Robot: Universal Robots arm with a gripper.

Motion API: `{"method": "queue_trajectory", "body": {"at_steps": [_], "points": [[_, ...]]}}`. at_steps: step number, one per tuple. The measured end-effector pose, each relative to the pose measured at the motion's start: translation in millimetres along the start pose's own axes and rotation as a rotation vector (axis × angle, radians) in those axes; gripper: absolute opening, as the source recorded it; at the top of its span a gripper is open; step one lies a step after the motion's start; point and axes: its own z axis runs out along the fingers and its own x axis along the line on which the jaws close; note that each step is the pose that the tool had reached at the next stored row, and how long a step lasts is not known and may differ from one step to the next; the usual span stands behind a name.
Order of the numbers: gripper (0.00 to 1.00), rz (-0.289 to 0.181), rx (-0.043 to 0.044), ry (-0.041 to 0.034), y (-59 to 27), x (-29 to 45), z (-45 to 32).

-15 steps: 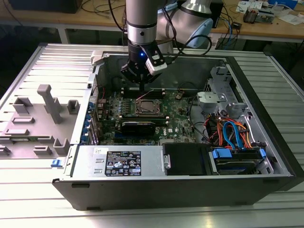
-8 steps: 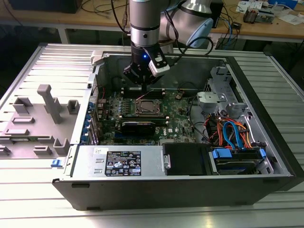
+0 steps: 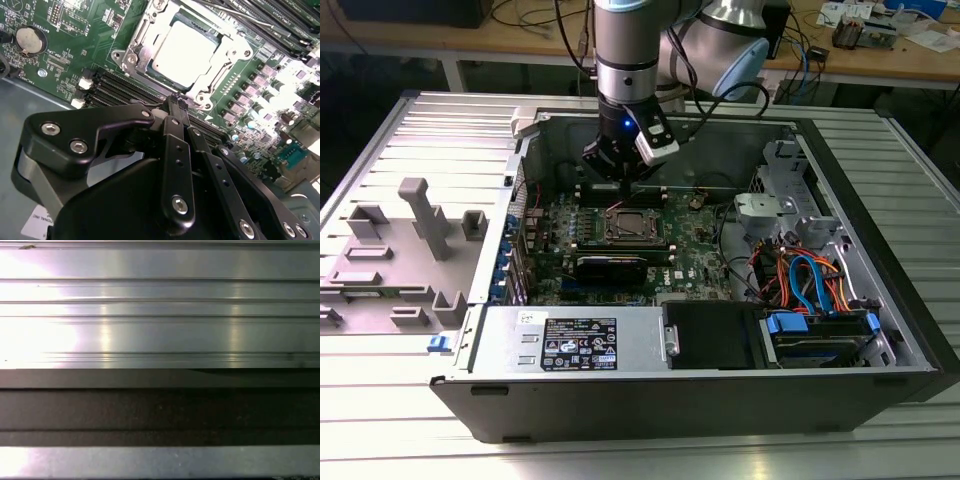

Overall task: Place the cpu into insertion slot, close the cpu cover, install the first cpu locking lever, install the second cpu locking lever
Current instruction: 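Install the first cpu locking lever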

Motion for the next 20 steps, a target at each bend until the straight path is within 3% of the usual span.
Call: {"method": "queue_trajectory", "body": {"at_steps": [20], "points": [[0.11, 0.000, 0.0021, 0.0000, 6.5, -16.8, 13.3]]}}
